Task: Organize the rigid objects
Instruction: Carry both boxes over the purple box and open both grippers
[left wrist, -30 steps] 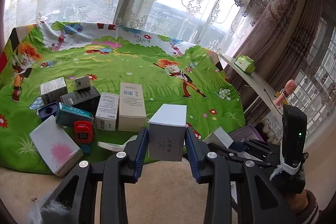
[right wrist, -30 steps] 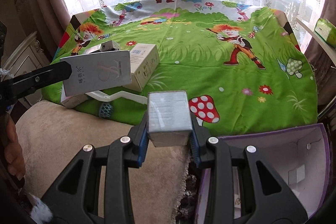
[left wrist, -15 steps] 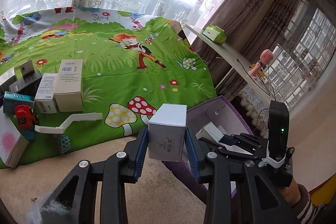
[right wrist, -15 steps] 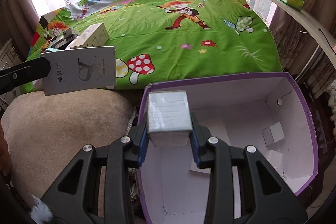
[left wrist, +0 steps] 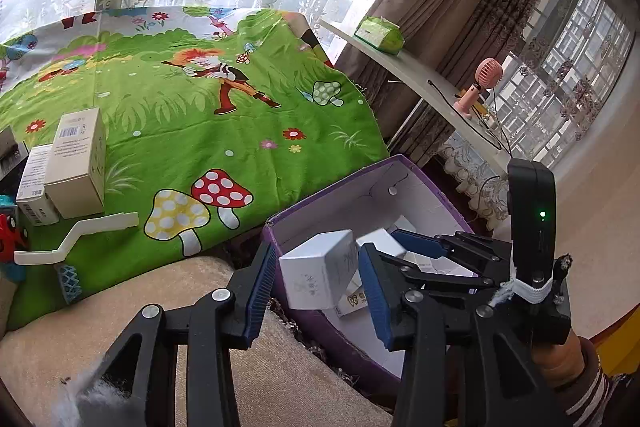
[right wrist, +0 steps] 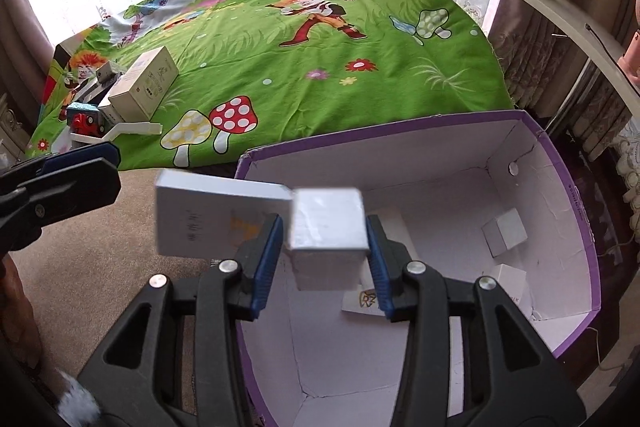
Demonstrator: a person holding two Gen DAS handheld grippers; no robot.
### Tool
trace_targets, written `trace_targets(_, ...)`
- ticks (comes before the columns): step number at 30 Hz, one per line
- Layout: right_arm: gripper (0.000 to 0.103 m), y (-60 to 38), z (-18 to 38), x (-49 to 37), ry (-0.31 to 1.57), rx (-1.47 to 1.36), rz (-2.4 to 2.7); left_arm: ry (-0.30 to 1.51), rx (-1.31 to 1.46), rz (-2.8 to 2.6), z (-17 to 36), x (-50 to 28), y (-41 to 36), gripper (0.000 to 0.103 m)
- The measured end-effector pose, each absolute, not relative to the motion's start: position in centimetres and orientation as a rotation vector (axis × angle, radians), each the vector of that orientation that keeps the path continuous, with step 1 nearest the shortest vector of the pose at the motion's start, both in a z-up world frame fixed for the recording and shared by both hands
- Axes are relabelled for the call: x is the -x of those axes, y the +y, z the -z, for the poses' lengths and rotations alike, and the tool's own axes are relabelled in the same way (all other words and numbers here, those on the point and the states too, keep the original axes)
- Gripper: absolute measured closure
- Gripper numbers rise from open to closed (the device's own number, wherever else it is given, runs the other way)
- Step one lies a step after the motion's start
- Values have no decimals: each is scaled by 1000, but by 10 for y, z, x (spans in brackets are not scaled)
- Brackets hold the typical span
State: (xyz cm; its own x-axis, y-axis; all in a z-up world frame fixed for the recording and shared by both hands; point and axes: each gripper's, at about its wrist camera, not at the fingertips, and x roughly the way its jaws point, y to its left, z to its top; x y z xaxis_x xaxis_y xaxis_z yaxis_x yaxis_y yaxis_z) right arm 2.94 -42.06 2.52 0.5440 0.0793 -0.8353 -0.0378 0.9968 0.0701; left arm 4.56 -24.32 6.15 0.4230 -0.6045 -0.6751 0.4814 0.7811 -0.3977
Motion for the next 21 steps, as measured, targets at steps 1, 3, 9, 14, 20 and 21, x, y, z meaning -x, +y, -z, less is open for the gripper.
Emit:
trace_targets(1, 48, -421, -26, -29, 992, -46, -69, 906, 158, 682, -61, -46, -242, 58)
trace_targets(3, 47, -419, -27, -29, 991, -47, -74, 904, 168, 672, -61, -46, -239, 58)
trace_targets(9, 43, -417, -25, -30, 1000, -49, -85, 909, 172, 670, -59, -46, -237, 58)
trace_targets(14, 42, -414, -27, -30, 996, -48, -96, 906, 186, 655, -58, -47, -232, 56)
trace_targets(20, 42, -402, -27, -30, 996, -24, -123, 900, 216, 633, -57, -47, -217, 53)
trace_targets(21, 42, -400, -27, -29, 995, -20, -128, 901, 219, 631, -57, -47, -215, 53)
